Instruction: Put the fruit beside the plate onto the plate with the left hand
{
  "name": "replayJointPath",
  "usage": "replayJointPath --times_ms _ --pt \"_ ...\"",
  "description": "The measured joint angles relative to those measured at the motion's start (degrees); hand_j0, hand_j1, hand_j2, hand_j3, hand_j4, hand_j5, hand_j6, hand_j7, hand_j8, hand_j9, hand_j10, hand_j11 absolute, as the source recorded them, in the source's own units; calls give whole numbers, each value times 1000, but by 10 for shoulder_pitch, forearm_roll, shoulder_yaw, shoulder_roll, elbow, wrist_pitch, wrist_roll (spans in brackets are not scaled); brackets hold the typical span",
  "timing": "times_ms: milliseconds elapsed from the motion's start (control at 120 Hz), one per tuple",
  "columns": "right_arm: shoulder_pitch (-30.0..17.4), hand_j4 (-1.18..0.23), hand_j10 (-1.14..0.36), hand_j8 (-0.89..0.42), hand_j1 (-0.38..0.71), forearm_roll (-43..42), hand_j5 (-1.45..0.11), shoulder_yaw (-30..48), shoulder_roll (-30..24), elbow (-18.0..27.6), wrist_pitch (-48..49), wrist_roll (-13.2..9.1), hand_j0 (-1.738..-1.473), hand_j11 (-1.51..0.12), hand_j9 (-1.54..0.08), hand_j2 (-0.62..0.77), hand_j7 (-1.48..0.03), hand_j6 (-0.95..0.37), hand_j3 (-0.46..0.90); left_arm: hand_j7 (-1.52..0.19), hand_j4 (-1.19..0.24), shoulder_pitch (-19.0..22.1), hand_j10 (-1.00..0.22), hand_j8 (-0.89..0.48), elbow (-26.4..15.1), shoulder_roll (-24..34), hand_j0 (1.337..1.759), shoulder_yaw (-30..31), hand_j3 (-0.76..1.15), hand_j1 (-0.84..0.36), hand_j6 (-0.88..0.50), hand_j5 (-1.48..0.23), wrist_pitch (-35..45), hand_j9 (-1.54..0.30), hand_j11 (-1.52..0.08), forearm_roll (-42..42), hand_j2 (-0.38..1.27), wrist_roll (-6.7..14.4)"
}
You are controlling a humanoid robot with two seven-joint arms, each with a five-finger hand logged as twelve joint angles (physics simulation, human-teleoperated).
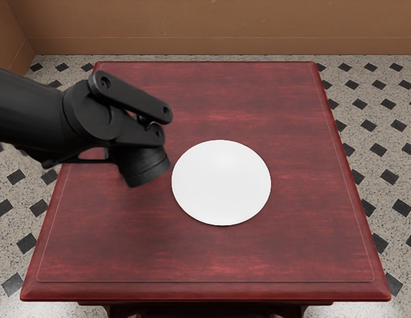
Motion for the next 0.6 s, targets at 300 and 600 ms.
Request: replayJointPath --times_ms 300,600 --pt "0 -37 -37 -37 -305 0 -47 0 0 0 0 0 -1658 -47 -47 -7 -47 -37 0 -929 -559 -6 -693 -448 -1 0 1656 -99 0 -342 -358 -957 -1 -921 -920 -4 375 0" --pt "0 -37 -37 -37 -305 0 -47 0 0 0 0 0 -1658 -47 -47 -7 -47 -37 0 -911 -544 47 -682 -434 11 0 1656 -142 0 -355 -356 -943 0 -905 -905 21 368 0"
